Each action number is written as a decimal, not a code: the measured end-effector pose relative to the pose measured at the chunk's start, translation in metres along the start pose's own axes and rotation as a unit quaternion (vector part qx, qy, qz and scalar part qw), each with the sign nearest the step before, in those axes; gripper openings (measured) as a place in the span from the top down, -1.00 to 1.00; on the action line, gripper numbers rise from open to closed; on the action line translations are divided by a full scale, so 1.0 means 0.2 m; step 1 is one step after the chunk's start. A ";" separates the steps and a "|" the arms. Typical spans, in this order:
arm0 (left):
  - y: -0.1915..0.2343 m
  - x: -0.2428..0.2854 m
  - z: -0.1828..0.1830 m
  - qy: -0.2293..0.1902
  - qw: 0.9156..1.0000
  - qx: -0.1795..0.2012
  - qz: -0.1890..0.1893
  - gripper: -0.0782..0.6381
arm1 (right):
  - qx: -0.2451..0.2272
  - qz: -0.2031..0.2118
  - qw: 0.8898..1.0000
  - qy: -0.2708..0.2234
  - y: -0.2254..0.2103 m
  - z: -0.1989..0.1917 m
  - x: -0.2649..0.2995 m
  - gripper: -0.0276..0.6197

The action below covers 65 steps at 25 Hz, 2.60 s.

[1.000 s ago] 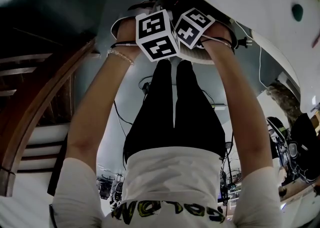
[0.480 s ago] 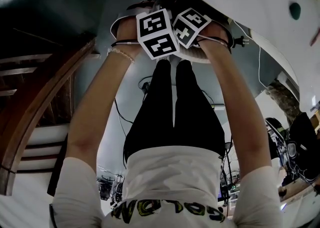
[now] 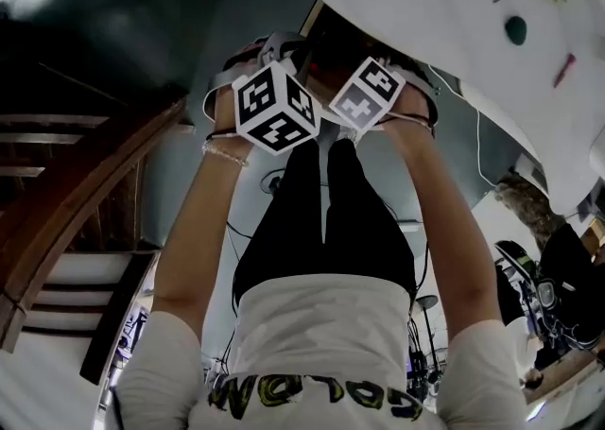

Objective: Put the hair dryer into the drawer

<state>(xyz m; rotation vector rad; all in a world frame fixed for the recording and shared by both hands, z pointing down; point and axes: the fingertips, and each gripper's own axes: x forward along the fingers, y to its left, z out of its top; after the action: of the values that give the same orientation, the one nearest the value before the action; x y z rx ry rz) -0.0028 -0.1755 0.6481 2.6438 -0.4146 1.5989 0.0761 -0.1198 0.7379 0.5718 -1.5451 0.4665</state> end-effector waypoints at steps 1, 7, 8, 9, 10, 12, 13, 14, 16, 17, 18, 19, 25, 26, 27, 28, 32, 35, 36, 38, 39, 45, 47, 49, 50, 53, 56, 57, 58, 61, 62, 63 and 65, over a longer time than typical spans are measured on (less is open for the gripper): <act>0.00 -0.05 0.02 -0.013 1.000 -0.015 0.004 0.73 | 0.003 0.001 1.000 -0.015 0.00 0.00 -0.05 0.05; -0.02 -0.33 0.13 -0.088 0.990 -0.107 0.002 0.73 | 0.039 0.013 0.993 -0.112 0.00 -0.01 -0.40 0.31; -0.03 -0.38 0.16 -0.100 0.987 -0.122 0.001 0.74 | 0.049 0.009 0.990 -0.129 -0.01 -0.01 -0.48 0.37; -0.04 -0.43 0.19 -0.113 0.984 -0.134 0.000 0.74 | 0.059 0.005 0.988 -0.146 -0.03 0.00 -0.56 0.40; -0.05 -0.49 0.22 -0.126 0.981 -0.144 0.000 0.74 | 0.070 0.002 0.984 -0.163 -0.04 0.00 -0.64 0.43; -0.08 -0.61 0.29 -0.154 0.975 -0.158 0.003 0.75 | 0.090 -0.004 0.976 -0.197 -0.06 0.00 -0.80 0.47; -0.08 -0.67 0.33 -0.169 0.972 -0.164 0.006 0.75 | 0.102 -0.010 0.971 -0.216 -0.07 0.00 -0.88 0.50; -0.08 -0.73 0.38 -0.185 0.968 -0.170 0.009 0.75 | 0.115 -0.017 0.965 -0.236 -0.09 0.00 -0.97 0.54; -0.09 -0.86 0.47 -0.216 0.959 -0.186 0.012 0.75 | 0.145 -0.030 0.949 -0.278 -0.12 0.00 -1.14 0.63; -0.09 -0.92 0.52 -0.231 0.953 -0.193 0.014 0.75 | 0.158 -0.035 0.941 -0.297 -0.13 -0.01 -1.23 0.66; -0.10 -0.99 0.56 -0.248 0.948 -0.198 0.016 0.75 | 0.170 -0.038 0.933 -0.314 -0.13 -0.01 -1.32 0.67; -0.11 -1.06 0.61 -0.267 0.942 -0.202 0.020 0.75 | 0.180 -0.043 0.926 -0.329 -0.13 -0.02 -1.41 0.67; -0.17 -1.48 0.86 -0.360 0.908 -0.208 0.049 0.75 | 0.217 -0.073 0.881 -0.414 -0.12 -0.07 -1.93 0.76; -0.18 -1.54 0.90 -0.372 0.903 -0.209 0.052 0.75 | 0.220 -0.076 0.874 -0.426 -0.11 -0.08 -2.01 0.76; -0.18 -1.60 0.93 -0.384 0.897 -0.210 0.056 0.75 | 0.224 -0.082 0.866 -0.440 -0.11 -0.10 -2.09 0.77; -0.19 -1.66 0.97 -0.394 0.893 -0.209 0.059 0.75 | 0.228 -0.090 0.857 -0.453 -0.12 -0.12 -2.17 0.79; -0.22 -1.86 1.08 -0.423 0.881 -0.201 0.066 0.75 | 0.232 -0.119 0.826 -0.499 -0.11 -0.18 -2.48 0.81; -0.22 -2.00 1.14 -0.445 0.871 -0.197 0.074 0.75 | 0.238 -0.127 0.808 -0.524 -0.08 -0.22 -2.68 0.82; -0.23 -2.05 1.16 -0.452 0.867 -0.195 0.075 0.75 | 0.237 -0.131 0.804 -0.530 -0.07 -0.23 -2.73 0.82; -0.25 -2.12 1.20 -0.467 0.863 -0.181 0.072 0.75 | 0.228 -0.147 0.801 -0.533 -0.04 -0.24 -2.81 0.83; -0.28 -2.15 1.21 -0.470 0.863 -0.172 0.070 0.75 | 0.223 -0.157 0.800 -0.535 -0.03 -0.24 -2.85 0.83; -0.37 -2.30 1.31 -0.485 0.859 -0.151 0.061 0.75 | 0.199 -0.172 0.786 -0.560 0.07 -0.25 -3.06 0.85; -0.39 -2.35 1.35 -0.494 0.854 -0.150 0.057 0.75 | 0.194 -0.176 0.784 -0.562 0.09 -0.25 -3.11 0.85; -0.42 -2.39 1.38 -0.505 0.848 -0.148 0.057 0.75 | 0.190 -0.180 0.779 -0.570 0.10 -0.26 -3.16 0.85; -0.43 -2.41 1.39 -0.509 0.846 -0.147 0.057 0.75 | 0.189 -0.182 0.775 -0.575 0.11 -0.26 -3.18 0.85; -0.46 -2.45 1.40 -0.515 0.842 -0.148 0.058 0.75 | 0.192 -0.186 0.765 -0.586 0.12 -0.28 -3.24 0.86; -0.45 -2.48 1.40 -0.521 0.838 -0.147 0.070 0.75 | 0.193 -0.188 0.759 -0.593 0.12 -0.29 -3.26 0.87; -0.44 -2.49 1.40 -0.522 0.837 -0.146 0.074 0.75 | 0.195 -0.188 0.757 -0.595 0.12 -0.29 -3.27 0.87; -0.44 -2.50 1.40 -0.524 0.836 -0.145 0.076 0.75 | 0.196 -0.187 0.756 -0.596 0.12 -0.29 -3.27 0.87; -0.42 -2.52 1.40 -0.527 0.834 -0.141 0.078 0.75 | 0.195 -0.185 0.758 -0.594 0.13 -0.29 -3.26 0.88; -0.42 -2.52 1.41 -0.528 0.834 -0.141 0.077 0.75 | 0.193 -0.186 0.759 -0.593 0.13 -0.29 -3.26 0.87; -0.42 -2.52 1.41 -0.528 0.834 -0.140 0.076 0.75 | 0.192 -0.186 0.760 -0.592 0.13 -0.29 -3.27 0.88; -0.43 -2.52 1.42 -0.528 0.834 -0.139 0.074 0.75 | 0.190 -0.188 0.760 -0.593 0.13 -0.28 -3.27 0.87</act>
<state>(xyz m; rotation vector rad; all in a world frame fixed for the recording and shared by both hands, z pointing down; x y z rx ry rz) 0.0418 -0.0305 0.0832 3.0008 -0.7788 -0.1171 0.1137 -0.0163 0.0902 1.6877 -2.4459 0.0398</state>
